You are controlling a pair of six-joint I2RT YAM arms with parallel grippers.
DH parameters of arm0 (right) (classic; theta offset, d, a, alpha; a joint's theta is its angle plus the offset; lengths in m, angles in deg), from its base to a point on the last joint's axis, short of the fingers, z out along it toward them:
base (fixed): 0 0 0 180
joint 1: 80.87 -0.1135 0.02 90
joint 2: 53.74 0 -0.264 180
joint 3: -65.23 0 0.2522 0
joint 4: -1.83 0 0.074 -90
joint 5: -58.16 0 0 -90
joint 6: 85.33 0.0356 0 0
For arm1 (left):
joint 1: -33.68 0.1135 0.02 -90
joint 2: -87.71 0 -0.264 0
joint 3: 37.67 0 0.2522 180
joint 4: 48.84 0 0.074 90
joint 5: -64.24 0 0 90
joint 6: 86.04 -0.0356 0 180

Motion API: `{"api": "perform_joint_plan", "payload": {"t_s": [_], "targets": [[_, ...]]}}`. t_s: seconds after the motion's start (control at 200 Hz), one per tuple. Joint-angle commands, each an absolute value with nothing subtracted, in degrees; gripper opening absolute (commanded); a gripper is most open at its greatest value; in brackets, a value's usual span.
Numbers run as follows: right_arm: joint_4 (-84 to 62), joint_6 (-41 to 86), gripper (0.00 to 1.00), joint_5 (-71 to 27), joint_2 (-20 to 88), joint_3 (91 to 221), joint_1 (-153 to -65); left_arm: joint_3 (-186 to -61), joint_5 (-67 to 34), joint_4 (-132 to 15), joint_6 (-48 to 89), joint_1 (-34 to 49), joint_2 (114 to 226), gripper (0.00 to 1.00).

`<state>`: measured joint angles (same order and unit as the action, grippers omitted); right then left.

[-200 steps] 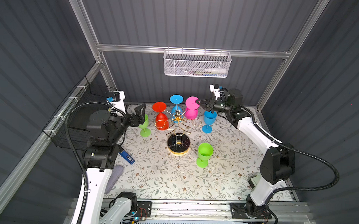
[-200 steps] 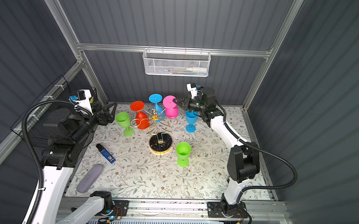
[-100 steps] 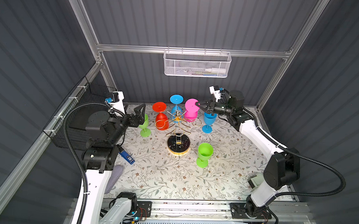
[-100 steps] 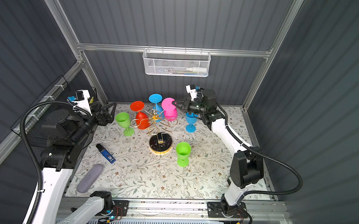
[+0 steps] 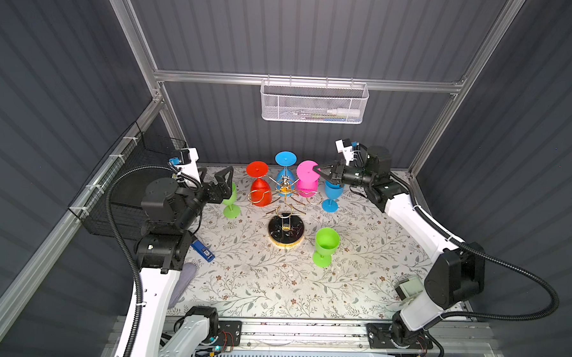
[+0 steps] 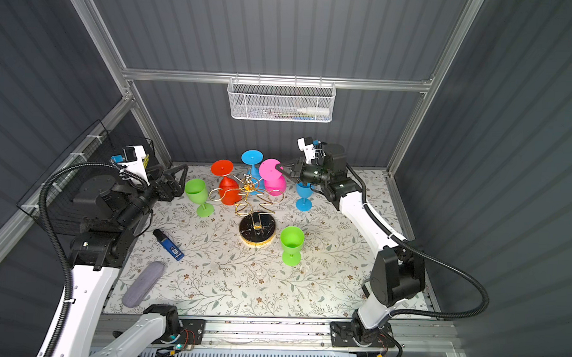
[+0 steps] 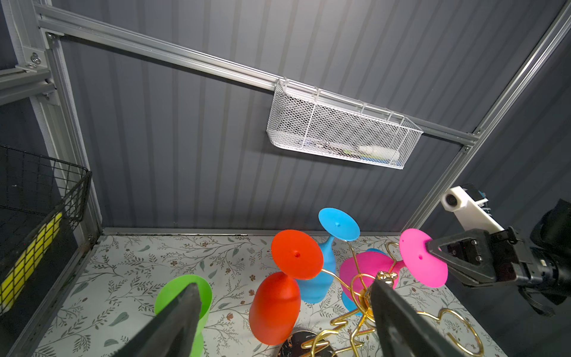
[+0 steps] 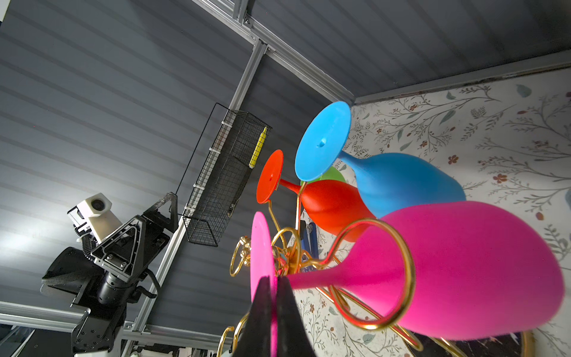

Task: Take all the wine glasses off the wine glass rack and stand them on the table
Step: 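Close the right gripper on the pink glass's base, then lift the pink glass off the rack with the right gripper while the left gripper rises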

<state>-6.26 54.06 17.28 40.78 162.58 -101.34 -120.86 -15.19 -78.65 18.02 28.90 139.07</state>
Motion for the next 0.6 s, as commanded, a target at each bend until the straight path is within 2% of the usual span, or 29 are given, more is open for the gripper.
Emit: {"api": "perform_joint_plan", "payload": {"t_s": [0.0,0.595], "targets": [[-7.0,52.4,0.00,16.7,39.4,162.3,-101.3,-120.4,-14.7,-76.3,19.4,29.3,138.9,0.88],[-12.2,48.0,0.00,19.3,38.5,161.7,-101.5,-120.0,-15.1,-75.5,20.7,29.3,139.9,0.89]]}}
